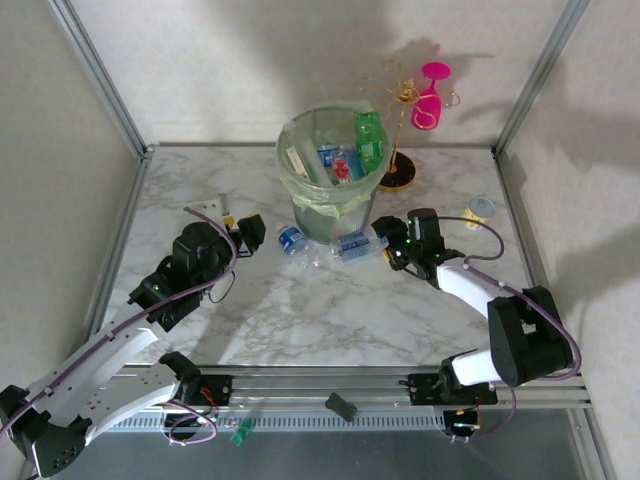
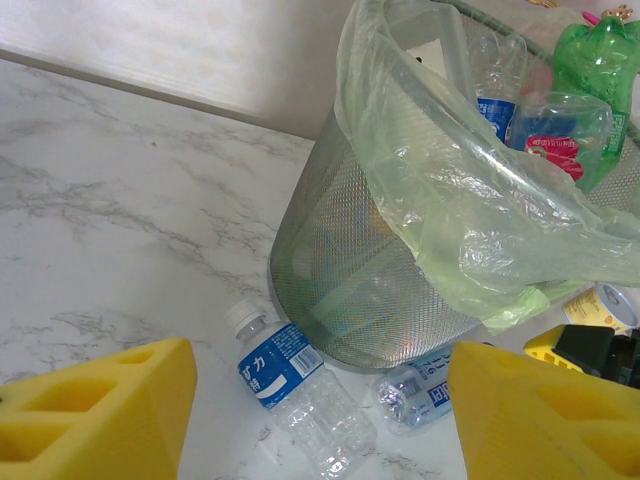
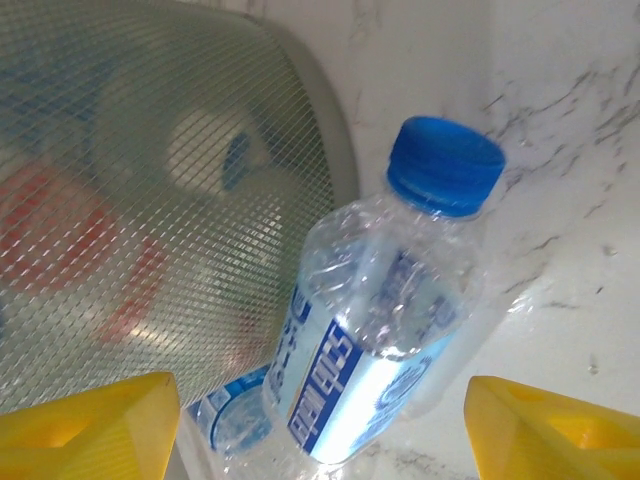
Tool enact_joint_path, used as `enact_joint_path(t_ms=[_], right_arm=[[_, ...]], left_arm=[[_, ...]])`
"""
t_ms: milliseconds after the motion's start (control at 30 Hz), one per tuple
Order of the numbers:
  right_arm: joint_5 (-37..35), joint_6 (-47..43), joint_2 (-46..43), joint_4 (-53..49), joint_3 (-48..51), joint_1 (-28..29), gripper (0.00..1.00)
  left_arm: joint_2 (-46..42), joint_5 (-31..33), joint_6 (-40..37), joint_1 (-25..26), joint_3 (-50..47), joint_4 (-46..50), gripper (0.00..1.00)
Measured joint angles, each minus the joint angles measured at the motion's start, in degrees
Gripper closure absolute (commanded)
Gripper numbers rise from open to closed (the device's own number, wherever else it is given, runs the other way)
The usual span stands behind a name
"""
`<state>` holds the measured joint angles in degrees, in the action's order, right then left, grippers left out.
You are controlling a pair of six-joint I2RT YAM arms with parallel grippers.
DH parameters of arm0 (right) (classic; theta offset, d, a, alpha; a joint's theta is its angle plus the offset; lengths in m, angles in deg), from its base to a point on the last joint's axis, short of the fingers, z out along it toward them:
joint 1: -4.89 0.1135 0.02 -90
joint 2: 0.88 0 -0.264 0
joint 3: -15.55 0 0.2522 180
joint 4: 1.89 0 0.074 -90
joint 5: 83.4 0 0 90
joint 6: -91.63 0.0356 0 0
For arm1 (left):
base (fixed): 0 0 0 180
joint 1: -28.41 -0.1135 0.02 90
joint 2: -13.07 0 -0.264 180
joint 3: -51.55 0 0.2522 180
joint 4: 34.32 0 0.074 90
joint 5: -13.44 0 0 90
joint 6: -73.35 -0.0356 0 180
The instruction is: Put the plastic bottles in the bin
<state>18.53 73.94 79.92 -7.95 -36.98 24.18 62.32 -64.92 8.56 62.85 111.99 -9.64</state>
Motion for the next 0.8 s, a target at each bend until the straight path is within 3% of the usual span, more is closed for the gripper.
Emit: enact_joint_path(t_ms=[800], right_arm=[[-3.02,4.63,14.95,4.7,-5.9,-1.9,0.38]], left_arm=[[-1.14,0.22,-0.46,0.74,-0.09,0.0,0.33]])
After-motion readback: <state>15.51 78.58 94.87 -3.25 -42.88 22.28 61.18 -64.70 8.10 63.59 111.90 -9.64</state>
